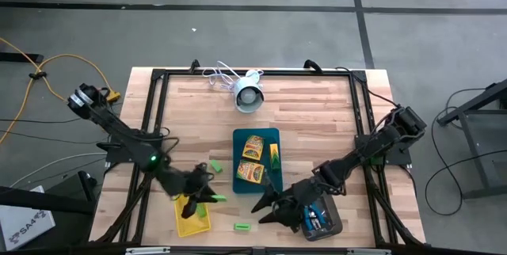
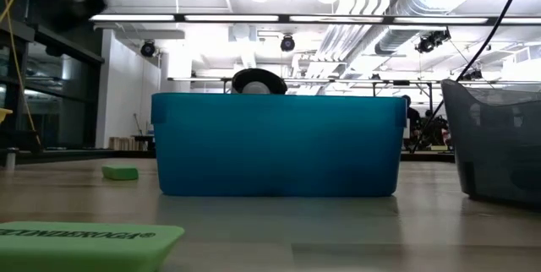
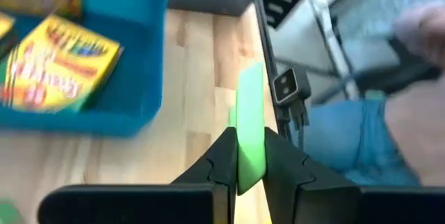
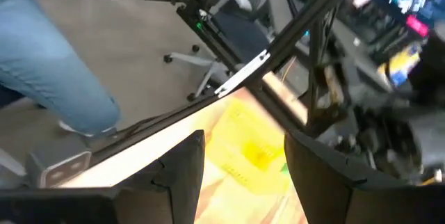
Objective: Pick & Place School Supplies
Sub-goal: Put the green eraser into the yellow bin
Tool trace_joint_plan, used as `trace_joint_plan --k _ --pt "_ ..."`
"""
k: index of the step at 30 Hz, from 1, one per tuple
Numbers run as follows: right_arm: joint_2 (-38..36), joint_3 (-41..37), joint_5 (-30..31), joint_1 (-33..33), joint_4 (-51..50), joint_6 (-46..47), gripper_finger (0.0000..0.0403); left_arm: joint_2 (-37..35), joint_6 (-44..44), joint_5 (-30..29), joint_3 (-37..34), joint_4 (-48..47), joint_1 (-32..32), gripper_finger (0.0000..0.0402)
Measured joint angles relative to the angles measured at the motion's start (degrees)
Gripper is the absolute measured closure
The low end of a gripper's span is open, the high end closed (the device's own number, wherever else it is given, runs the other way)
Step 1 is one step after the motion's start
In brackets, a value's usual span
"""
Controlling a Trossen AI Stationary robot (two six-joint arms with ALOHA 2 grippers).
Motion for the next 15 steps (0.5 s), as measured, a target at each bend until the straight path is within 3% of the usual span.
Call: trace_joint_plan --k 6,10,15 --pt "0.0 0.02 0.9 0.42 -3.48 6.55 0.0213 -1.05 -14.76 -14.49 -4.33 3.51 -10.64 0.0362" --pt "0.0 0.02 0.88 -0.07 -4.65 10.01 0.0213 -0.68 -24.43 -18.57 -5.65 -0.44 -16.29 0.0362" --pt "0.0 0.02 0.75 -0.1 -5.07 10.8 0.0213 0.2 -33.3 -18.03 -5.72 -7.07 -19.16 0.0362"
